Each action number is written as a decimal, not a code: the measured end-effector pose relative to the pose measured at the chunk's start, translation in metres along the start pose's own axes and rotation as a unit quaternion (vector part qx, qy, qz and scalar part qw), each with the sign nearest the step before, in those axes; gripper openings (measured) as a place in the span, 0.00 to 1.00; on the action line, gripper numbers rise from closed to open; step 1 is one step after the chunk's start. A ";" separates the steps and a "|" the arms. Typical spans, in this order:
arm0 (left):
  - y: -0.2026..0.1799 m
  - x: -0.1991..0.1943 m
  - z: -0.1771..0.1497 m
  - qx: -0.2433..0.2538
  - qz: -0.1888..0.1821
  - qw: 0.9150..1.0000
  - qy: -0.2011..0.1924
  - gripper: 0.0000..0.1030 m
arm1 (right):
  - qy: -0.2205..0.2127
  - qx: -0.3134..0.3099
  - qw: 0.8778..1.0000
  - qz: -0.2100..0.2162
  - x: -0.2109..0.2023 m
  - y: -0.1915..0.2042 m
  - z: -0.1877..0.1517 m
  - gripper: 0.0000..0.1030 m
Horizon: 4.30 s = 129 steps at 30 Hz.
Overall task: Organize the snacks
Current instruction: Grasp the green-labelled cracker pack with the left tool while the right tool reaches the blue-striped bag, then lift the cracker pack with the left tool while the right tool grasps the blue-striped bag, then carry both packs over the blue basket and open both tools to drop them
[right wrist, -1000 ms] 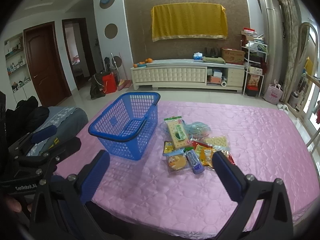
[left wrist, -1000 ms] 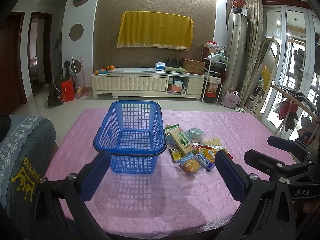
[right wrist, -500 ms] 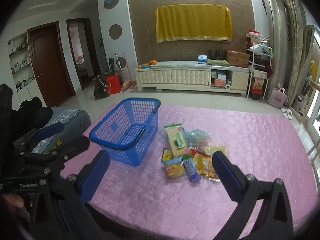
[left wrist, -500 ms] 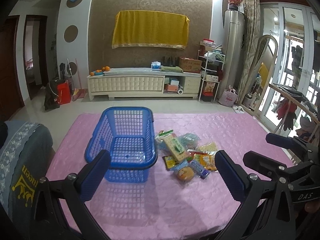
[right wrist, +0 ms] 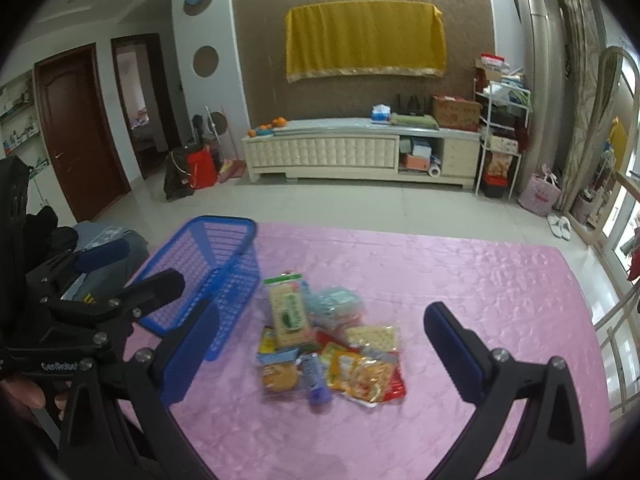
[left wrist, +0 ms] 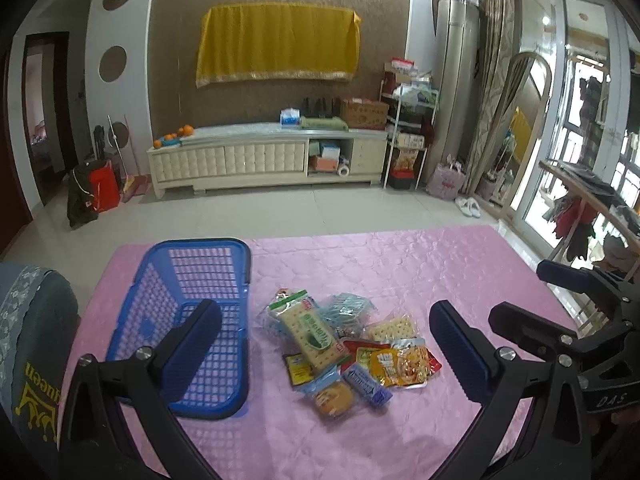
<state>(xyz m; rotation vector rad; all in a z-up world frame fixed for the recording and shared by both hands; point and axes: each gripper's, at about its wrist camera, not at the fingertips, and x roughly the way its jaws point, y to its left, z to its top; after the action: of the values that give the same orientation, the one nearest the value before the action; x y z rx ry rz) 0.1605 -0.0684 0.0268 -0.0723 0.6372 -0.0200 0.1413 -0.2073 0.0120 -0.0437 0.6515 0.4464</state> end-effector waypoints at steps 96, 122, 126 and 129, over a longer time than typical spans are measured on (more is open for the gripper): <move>-0.012 0.206 -0.042 -0.019 0.036 0.983 0.182 0.57 | 0.210 -0.084 0.956 0.189 0.240 -0.057 -0.019 0.63; 0.069 0.045 0.019 0.079 0.016 0.995 0.053 0.57 | 0.061 -0.052 0.989 0.121 0.099 0.023 0.045 0.63; 0.099 0.040 0.025 0.075 -0.002 0.995 0.059 0.57 | 0.057 -0.061 0.989 0.123 0.109 0.048 0.053 0.63; 0.117 0.041 0.029 0.071 -0.008 0.995 0.066 0.57 | 0.061 -0.069 0.988 0.125 0.124 0.068 0.057 0.63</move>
<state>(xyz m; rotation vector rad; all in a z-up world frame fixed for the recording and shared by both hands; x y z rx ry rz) 0.2102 0.0481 0.0174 0.0628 0.7665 -0.0861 0.2335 -0.0877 -0.0091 -0.1217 0.7496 0.7353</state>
